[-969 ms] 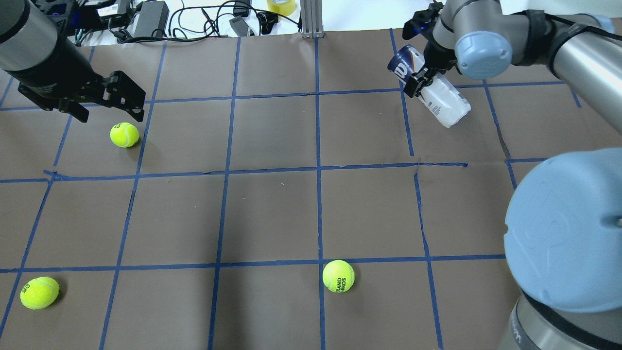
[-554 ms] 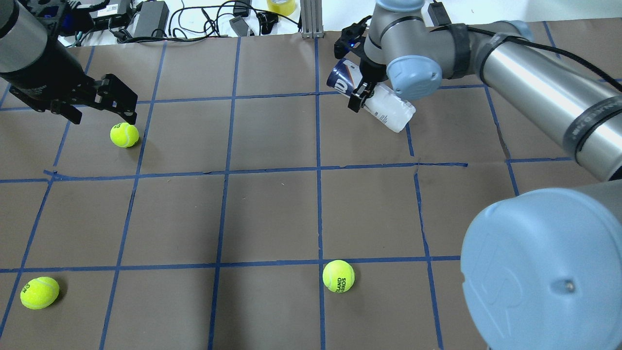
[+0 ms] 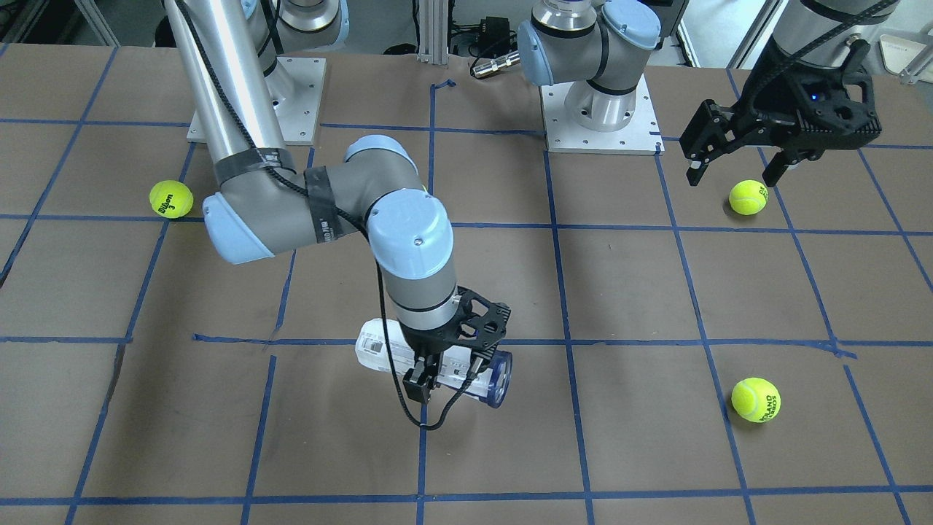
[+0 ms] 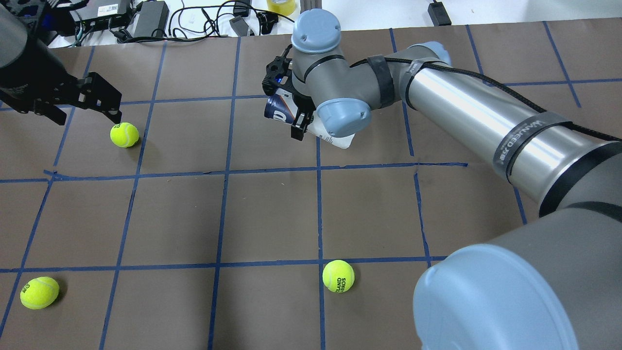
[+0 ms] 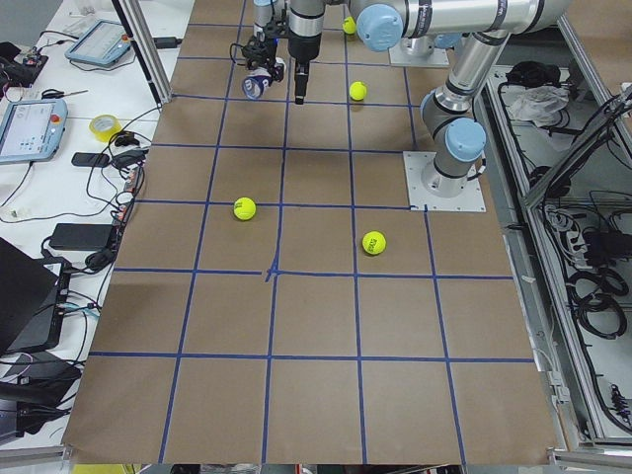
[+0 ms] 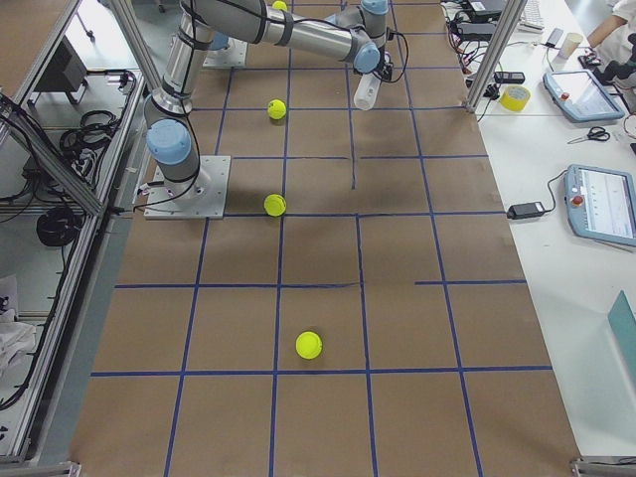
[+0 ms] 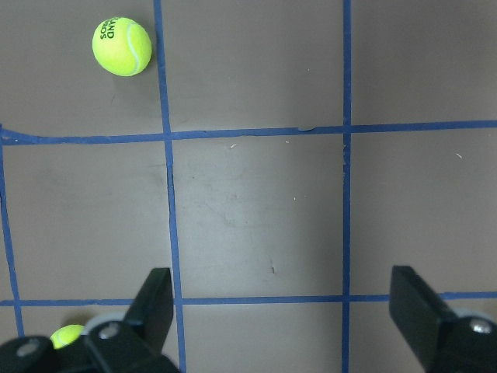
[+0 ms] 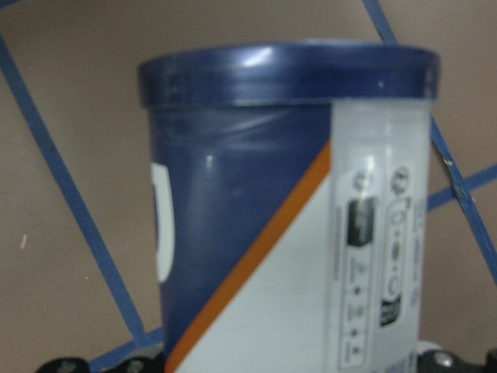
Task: Lift up tennis ball bucket
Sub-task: 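Carry the can with the right gripper toward the table centre, tilting it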
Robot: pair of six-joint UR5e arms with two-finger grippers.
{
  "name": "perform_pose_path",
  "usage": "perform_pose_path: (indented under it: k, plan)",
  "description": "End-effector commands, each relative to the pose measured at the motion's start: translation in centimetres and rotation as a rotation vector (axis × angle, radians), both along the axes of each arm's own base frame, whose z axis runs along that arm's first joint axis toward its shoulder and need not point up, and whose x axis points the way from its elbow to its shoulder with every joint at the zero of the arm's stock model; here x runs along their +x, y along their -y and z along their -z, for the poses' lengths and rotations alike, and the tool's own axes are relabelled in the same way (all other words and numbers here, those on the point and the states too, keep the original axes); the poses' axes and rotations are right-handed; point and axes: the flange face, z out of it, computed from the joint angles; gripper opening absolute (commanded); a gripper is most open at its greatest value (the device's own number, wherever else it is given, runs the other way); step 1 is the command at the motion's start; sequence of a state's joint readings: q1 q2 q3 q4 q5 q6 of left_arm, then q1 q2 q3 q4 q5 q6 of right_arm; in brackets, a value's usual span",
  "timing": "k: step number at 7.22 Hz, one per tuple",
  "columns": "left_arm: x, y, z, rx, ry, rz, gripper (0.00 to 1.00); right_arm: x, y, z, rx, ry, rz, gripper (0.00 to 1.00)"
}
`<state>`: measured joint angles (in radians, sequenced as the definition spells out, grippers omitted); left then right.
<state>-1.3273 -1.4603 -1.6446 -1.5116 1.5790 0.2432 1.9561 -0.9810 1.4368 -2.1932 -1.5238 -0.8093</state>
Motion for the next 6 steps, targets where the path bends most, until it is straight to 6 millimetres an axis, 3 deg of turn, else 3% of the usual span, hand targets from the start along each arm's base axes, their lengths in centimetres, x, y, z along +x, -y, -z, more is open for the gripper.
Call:
perform_pose_path:
  k: [1, 2, 6]
  plan:
    - [0.8, 0.0, 0.0, 0.004, 0.001, 0.011, 1.0, 4.3, -2.6, 2.4, 0.013, -0.028, -0.086, 0.61]
    - [0.9, 0.0, 0.1, 0.006, 0.001, 0.009, 1.0, 6.8, -4.5, 2.8, 0.014, -0.032, -0.139, 0.61]
    - [0.9, 0.0, 0.1, 0.006, 0.001, 0.009, 1.0, 8.3, -4.9, 4.6, 0.0, -0.02, -0.199, 0.66]
